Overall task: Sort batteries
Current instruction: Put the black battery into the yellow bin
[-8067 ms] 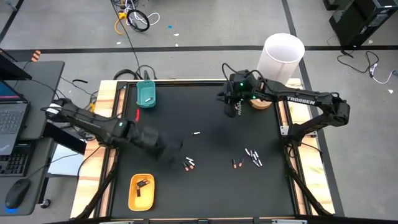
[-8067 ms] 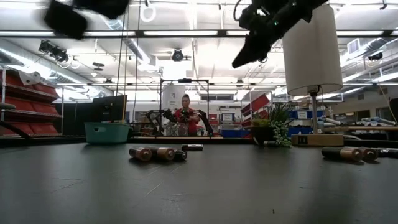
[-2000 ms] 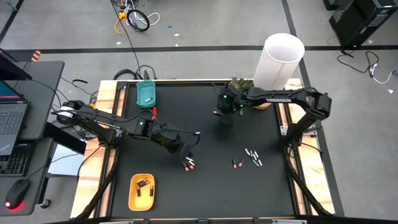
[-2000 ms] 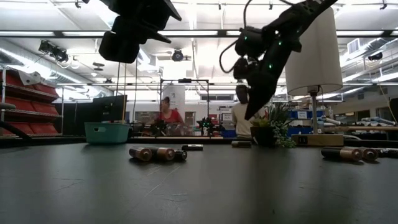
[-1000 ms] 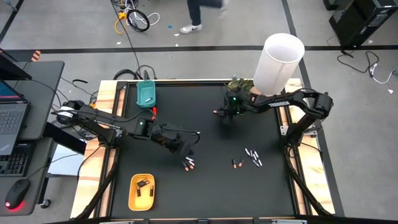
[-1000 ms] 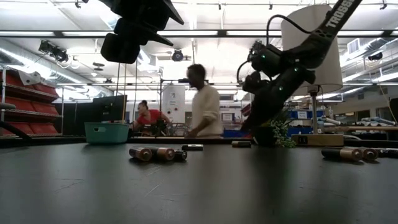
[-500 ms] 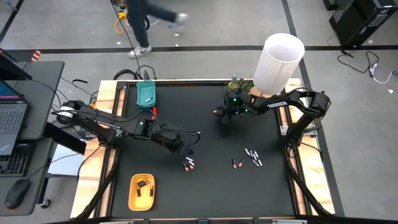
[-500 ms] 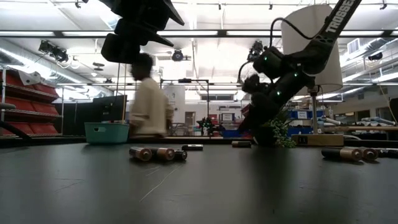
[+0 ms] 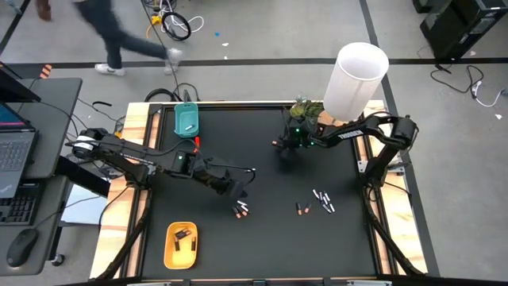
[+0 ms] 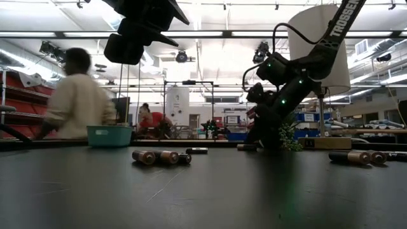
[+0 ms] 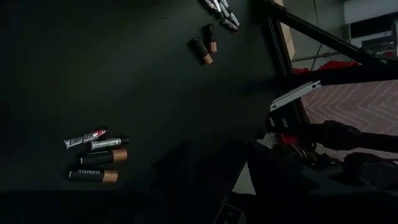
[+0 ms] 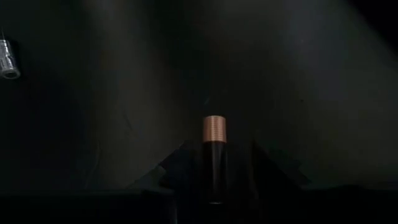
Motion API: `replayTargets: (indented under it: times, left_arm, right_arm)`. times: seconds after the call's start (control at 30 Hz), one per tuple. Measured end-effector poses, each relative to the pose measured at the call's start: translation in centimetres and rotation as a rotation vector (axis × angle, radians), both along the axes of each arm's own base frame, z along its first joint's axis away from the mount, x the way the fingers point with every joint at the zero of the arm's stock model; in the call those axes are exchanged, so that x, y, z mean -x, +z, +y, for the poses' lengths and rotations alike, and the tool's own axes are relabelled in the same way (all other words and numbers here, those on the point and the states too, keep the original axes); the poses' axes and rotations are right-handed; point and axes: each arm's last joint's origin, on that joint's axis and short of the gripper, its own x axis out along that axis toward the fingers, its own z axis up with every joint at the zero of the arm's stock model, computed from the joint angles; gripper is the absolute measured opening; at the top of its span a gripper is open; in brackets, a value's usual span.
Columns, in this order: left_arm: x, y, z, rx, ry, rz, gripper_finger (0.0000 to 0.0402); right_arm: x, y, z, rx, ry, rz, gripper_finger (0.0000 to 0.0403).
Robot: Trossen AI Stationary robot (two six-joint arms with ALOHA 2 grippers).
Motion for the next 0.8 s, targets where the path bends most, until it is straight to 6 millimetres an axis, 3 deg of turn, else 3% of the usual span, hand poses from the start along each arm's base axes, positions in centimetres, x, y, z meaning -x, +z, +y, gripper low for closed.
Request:
replayTargets:
  times: [0.27, 0.47, 0.8]
  left_arm:
    - [0.0, 0.0, 0.0, 0.0, 0.001, 0.0, 0.0167]
    - [0.0, 0.1, 0.0, 0.002, 0.002, -0.007, 0.0167]
    - [0.0, 0.1, 0.0, 0.004, 0.003, -0.007, 0.0167]
  right_arm:
    - [0.1, -2.2, 0.1, -0.041, -0.004, 0.109, 0.0111]
    - [0.1, -2.1, 0.3, -0.034, -0.01, 0.13, 0.003]
    - [-1.3, -0.8, 0.0, -0.043, 0.012, 0.2, 0.0029]
